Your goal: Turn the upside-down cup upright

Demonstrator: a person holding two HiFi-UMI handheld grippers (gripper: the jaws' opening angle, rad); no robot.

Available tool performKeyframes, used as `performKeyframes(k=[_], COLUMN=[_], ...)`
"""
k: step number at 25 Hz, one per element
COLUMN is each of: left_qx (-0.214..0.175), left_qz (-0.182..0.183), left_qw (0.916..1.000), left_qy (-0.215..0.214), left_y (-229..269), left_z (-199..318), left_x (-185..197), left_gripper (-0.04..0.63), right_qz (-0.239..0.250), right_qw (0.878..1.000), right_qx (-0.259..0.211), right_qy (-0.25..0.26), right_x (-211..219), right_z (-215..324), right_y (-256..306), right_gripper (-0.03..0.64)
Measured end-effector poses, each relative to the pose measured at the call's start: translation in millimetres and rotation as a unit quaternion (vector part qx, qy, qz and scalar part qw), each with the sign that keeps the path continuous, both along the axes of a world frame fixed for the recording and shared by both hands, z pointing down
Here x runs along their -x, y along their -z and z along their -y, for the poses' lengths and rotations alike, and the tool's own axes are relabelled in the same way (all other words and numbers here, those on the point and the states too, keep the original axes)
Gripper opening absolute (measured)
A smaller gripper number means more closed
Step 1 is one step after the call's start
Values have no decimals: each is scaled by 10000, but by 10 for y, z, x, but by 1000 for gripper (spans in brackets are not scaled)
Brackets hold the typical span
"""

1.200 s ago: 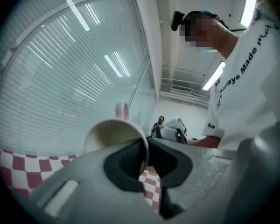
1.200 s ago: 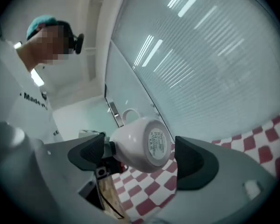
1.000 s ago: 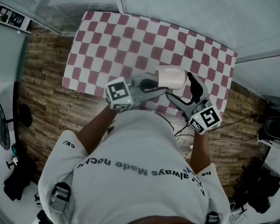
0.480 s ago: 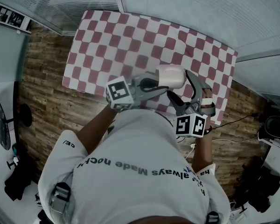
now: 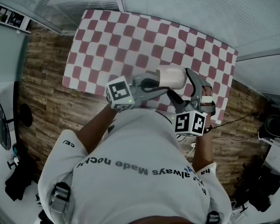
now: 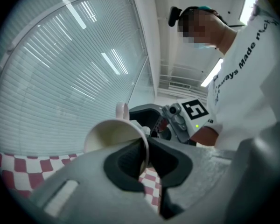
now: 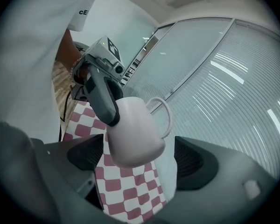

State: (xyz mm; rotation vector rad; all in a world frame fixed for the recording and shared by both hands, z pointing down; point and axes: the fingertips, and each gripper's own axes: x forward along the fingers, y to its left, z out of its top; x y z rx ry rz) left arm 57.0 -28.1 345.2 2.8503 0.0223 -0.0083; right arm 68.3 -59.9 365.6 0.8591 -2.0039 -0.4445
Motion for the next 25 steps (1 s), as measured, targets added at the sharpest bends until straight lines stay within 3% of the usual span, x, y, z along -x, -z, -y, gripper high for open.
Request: performKeyframes(k=[13,25], left_qx=[-455,-485], left_qz=[13,43], left_qw=[9982,9982], left_qy=[-384,-360], left_y=[62,46], left_z=[-221,-248], left_x=[-64,-51], left_gripper=[25,34], right_qz=[-51,135], right_qw=[9995,9985], right_qx=[301,527], right_qy=[75,-101], right_x=[56,68], right_z=[-28,-63], right_y=[-113,-180], right_gripper=[489,474])
